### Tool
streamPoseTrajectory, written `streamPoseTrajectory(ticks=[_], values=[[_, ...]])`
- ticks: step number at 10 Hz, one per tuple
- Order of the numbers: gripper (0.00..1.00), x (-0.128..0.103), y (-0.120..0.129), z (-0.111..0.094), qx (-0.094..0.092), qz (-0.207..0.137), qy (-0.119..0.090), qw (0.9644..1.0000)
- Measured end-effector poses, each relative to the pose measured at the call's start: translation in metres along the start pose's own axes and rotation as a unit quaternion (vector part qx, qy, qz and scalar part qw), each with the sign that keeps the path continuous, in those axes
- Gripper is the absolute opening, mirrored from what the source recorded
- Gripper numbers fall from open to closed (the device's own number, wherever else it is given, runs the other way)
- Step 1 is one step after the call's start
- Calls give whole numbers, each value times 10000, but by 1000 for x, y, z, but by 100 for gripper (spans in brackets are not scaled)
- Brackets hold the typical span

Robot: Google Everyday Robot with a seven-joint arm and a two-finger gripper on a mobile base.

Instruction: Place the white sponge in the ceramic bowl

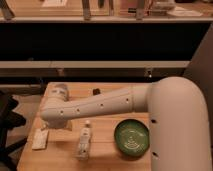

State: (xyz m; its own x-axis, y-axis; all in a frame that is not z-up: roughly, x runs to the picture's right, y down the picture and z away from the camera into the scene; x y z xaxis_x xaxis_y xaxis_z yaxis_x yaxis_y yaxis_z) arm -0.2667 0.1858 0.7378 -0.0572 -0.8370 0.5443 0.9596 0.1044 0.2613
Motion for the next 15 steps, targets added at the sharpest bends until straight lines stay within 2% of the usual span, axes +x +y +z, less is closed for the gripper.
streamPoseTrajectory(ticks=[2, 4, 6, 9, 11, 13, 15], values=[[80, 16, -25, 6, 47, -249, -22, 9997], [80, 16, -36, 18, 39, -194, -90, 9998], [80, 11, -27, 24, 74, -103, -97, 9999], [80, 6, 8, 33, 134, -132, -136, 9997], [80, 4, 8, 38, 168, -136, -183, 9996], [80, 2, -6, 51, 185, -59, -226, 9996], [80, -6, -3, 60, 164, -64, -305, 9994]])
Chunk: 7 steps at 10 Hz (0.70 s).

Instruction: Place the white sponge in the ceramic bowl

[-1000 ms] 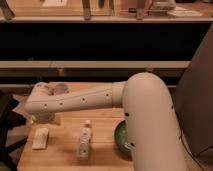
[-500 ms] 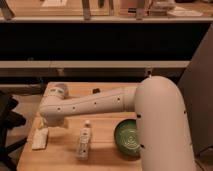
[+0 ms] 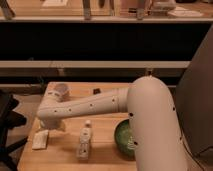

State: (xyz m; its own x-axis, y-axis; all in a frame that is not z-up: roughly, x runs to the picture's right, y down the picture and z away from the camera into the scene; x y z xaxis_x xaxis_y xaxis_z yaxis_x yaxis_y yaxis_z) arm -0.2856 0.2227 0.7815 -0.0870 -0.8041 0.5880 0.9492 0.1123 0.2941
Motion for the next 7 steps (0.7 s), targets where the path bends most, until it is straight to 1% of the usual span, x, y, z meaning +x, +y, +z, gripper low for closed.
streamPoseTrajectory(ticks=[2, 3, 5, 6, 7], values=[[80, -6, 16, 5, -12, -23, -64, 10000], [80, -6, 18, 7, -18, -13, -79, 10000], [80, -13, 8, 16, -27, -53, -150, 9999], [80, -17, 6, 20, -37, -54, -190, 9998], [80, -20, 10, 22, -84, -57, -220, 9997]])
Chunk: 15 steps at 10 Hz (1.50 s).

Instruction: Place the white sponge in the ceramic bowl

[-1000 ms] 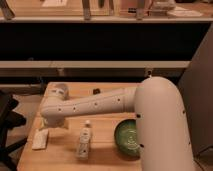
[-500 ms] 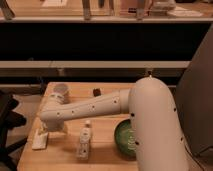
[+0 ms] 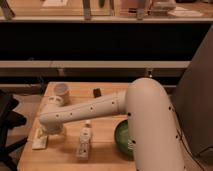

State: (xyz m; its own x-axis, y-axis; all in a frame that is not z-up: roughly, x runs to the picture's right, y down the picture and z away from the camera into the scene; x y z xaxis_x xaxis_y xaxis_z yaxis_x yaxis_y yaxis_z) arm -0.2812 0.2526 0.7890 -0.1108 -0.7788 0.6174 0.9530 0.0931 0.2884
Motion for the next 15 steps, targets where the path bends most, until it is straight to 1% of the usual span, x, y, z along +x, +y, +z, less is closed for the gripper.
streamPoseTrajectory(ticks=[4, 7, 14, 15], values=[[80, -6, 3, 7, -19, -16, -51, 10000], [80, -15, 0, 12, -35, -12, -91, 10000], [80, -21, 3, 18, -21, 61, -106, 9999], [79, -21, 4, 19, -16, 74, -107, 9999]])
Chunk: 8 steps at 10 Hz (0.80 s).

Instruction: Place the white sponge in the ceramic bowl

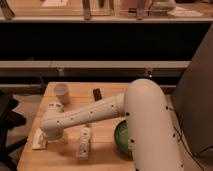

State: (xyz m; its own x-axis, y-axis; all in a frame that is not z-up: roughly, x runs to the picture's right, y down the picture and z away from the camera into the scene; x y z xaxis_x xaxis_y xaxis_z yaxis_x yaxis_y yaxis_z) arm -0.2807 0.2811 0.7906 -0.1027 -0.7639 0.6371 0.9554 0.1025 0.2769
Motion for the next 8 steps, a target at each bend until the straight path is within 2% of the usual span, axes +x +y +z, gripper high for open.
streamPoseTrajectory(ticks=[4, 7, 8], values=[[77, -2, 2, 2, 18, 52, -2, 10000], [49, -2, 4, 1, 17, 69, -1, 10000], [43, -2, 4, 1, 15, 69, 0, 10000]])
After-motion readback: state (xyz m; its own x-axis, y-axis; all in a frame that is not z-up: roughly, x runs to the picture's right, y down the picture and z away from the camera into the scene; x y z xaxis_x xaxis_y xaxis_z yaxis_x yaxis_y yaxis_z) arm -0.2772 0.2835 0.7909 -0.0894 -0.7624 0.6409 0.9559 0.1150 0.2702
